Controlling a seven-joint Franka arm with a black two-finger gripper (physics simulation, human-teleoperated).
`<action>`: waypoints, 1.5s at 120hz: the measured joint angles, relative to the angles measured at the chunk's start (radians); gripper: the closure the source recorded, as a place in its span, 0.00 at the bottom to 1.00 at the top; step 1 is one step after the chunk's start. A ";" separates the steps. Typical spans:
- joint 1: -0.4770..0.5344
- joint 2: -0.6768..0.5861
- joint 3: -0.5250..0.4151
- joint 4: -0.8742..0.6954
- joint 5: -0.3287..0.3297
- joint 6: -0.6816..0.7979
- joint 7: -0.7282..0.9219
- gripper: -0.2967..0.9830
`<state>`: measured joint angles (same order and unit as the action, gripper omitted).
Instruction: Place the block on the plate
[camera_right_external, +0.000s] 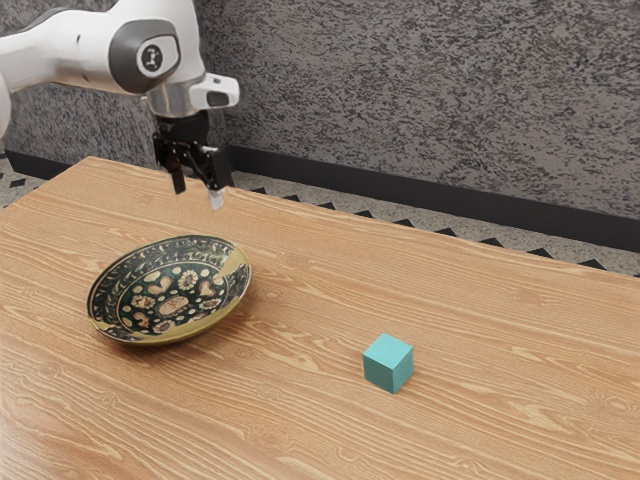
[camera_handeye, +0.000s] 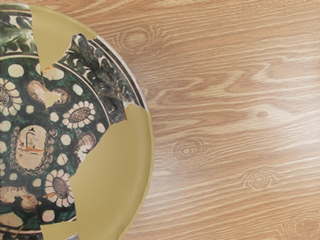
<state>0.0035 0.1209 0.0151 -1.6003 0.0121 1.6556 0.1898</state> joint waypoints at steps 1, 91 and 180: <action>0.000 0.000 0.000 0.000 0.000 0.001 0.000 0.23; -0.541 0.199 0.141 -0.099 -0.079 0.262 -0.171 0.23; -0.566 0.484 0.131 0.003 -0.038 0.487 -0.533 0.23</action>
<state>-0.5628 0.6048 0.1459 -1.5973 -0.0260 2.1424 -0.3432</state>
